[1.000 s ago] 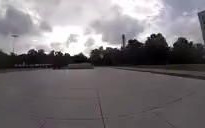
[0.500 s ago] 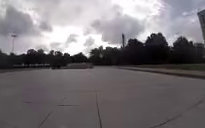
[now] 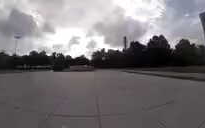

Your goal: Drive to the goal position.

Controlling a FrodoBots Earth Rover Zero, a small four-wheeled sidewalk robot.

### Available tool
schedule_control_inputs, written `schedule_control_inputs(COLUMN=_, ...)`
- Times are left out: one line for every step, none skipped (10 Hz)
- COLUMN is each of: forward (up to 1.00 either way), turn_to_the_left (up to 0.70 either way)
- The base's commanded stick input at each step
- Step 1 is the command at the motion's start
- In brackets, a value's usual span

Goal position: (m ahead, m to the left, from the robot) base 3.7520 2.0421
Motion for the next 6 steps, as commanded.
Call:
schedule_control_inputs(forward=0.7, turn_to_the_left=0.0)
schedule_control_inputs(forward=0.7, turn_to_the_left=0.0)
schedule_control_inputs(forward=0.7, turn_to_the_left=0.0)
schedule_control_inputs(forward=0.7, turn_to_the_left=0.0)
schedule_control_inputs(forward=0.7, turn_to_the_left=0.0)
schedule_control_inputs(forward=0.7, turn_to_the_left=0.0)
